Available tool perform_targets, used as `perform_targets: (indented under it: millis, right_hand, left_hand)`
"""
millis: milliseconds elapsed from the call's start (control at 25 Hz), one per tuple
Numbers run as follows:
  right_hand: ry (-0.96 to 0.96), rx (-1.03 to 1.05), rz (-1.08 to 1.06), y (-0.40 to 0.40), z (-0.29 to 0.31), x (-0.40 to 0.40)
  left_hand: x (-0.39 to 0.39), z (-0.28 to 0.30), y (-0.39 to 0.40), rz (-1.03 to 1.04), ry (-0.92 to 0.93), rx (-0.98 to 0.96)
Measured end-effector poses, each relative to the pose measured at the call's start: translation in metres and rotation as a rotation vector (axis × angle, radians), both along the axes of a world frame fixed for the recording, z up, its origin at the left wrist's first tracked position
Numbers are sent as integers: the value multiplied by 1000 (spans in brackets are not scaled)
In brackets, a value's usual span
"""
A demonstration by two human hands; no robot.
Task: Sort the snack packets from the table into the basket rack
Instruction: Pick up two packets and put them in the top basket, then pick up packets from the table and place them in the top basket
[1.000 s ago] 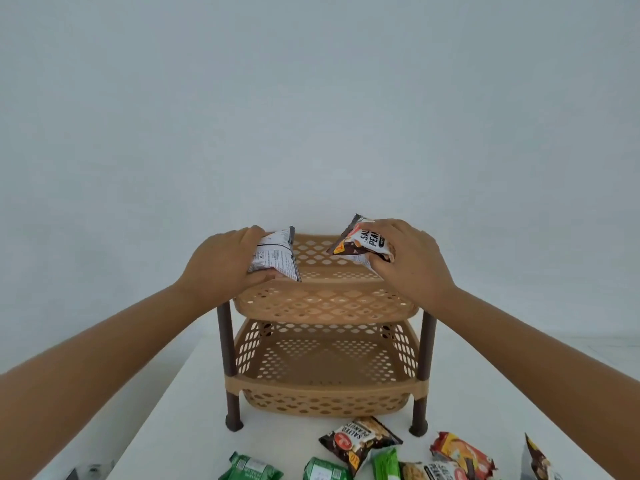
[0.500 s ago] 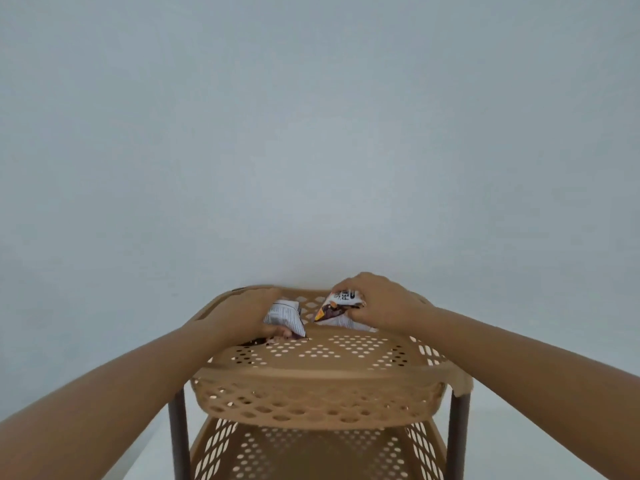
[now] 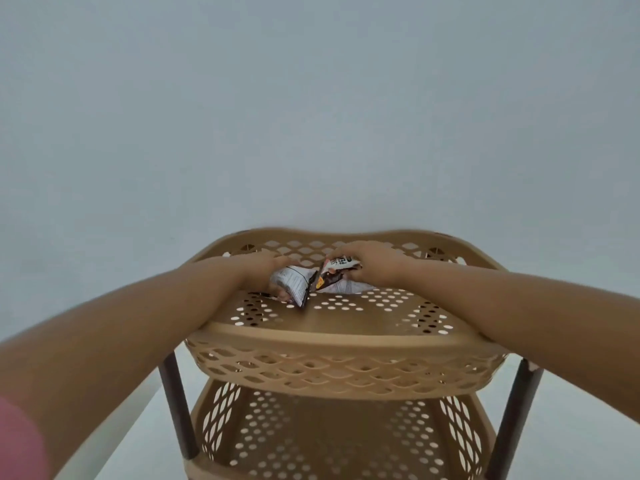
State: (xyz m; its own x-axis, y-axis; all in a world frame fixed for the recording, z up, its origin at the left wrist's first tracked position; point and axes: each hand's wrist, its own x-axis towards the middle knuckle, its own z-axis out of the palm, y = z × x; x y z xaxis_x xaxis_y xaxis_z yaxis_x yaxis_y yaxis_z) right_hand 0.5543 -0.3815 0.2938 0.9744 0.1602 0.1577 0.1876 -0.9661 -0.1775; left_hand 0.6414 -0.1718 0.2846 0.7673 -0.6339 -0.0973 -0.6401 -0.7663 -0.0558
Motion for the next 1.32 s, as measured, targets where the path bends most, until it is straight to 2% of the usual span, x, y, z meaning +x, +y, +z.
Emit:
perform_targets:
  millis: [80, 200, 360, 440, 600, 760, 840, 920, 1000, 1080, 1320]
  right_hand:
    - [123, -105, 5, 6, -12, 3]
    - [347, -258, 4, 17, -27, 2]
    - [431, -287, -15, 17, -27, 1]
    - [392, -210, 1, 16, -15, -3]
    - [130, -12, -37, 15, 29, -33]
    - [-98, -154, -17, 17, 60, -98]
    - [-172, -195, 39, 20, 63, -138]
    - [-223, -186, 80, 22, 58, -179]
    - [-238, -174, 99, 24, 42, -220]
    - [-207, -144, 85, 26, 19, -251]
    - [-16, 37, -13, 33, -72, -323]
  left_hand:
    - [-1, -6, -2, 27, 113, 35]
    - [0, -12, -6, 77, 159, 175]
    - [2, -16, -8, 96, 156, 284]
    - [-2, -9, -7, 64, 119, 232]
    - [-29, 25, 0, 10, -39, -35]
    - [-91, 56, 15, -94, -32, -334]
    - [-130, 52, 26, -141, -58, -405]
    - [-170, 36, 39, -189, -171, -431]
    - [-208, 13, 53, -223, -345, -444]
    - [-238, -9, 66, -229, -396, -440]
    - [-314, -88, 95, -152, -161, -414]
